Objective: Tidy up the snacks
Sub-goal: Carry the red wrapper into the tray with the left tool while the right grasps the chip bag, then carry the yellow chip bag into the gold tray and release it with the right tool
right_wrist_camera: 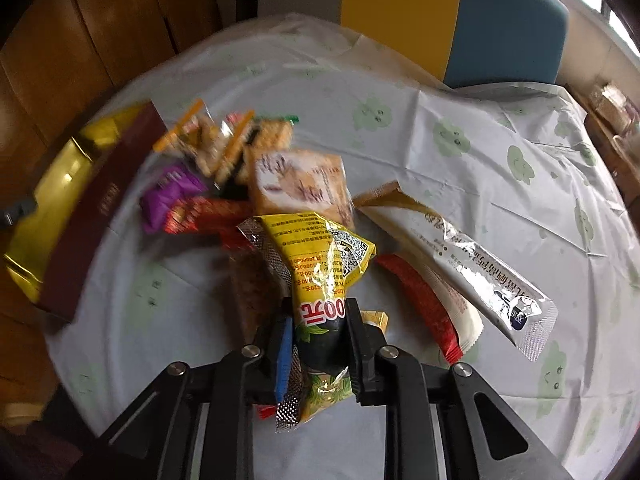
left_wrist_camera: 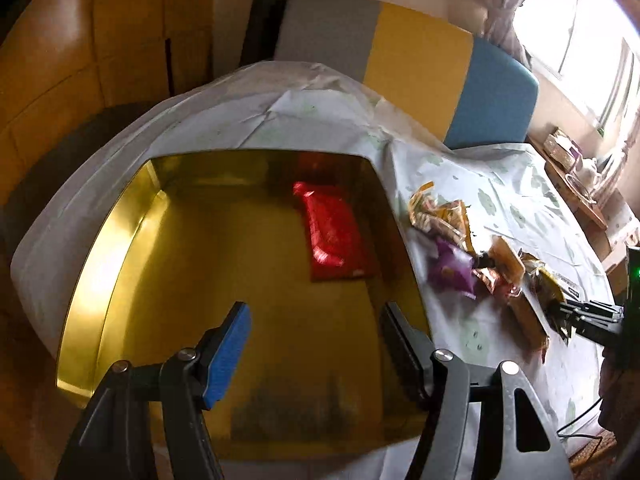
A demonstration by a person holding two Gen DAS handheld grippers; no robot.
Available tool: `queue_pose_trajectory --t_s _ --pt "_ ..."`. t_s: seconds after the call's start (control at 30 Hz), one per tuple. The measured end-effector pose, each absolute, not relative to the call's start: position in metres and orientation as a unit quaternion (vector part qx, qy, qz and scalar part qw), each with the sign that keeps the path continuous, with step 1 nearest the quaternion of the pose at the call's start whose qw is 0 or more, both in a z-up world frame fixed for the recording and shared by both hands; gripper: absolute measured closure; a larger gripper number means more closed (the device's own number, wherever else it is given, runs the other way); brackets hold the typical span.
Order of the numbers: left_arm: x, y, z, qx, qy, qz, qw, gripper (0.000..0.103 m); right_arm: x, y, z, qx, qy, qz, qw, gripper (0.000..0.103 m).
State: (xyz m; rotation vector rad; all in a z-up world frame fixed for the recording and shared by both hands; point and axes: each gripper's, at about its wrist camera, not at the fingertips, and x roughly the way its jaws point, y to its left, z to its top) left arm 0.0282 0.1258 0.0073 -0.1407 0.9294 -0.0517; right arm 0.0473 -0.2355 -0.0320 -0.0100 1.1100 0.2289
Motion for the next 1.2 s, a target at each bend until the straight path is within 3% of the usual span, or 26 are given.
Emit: queue_pose_trajectory --t_s 0.4,1.2 --pt "0.007 0.151 0.007 -0.07 0.435 0.022 0.898 0.036 0.026 -0.22 -0.001 0.05 0.501 0.138 0.853 0.08" --pt "-0.008 0.157 0.011 -0.064 0.415 0.032 0.907 0.036 -0.006 -0.108 0.01 0.032 0.498 0.232 0.835 0.08"
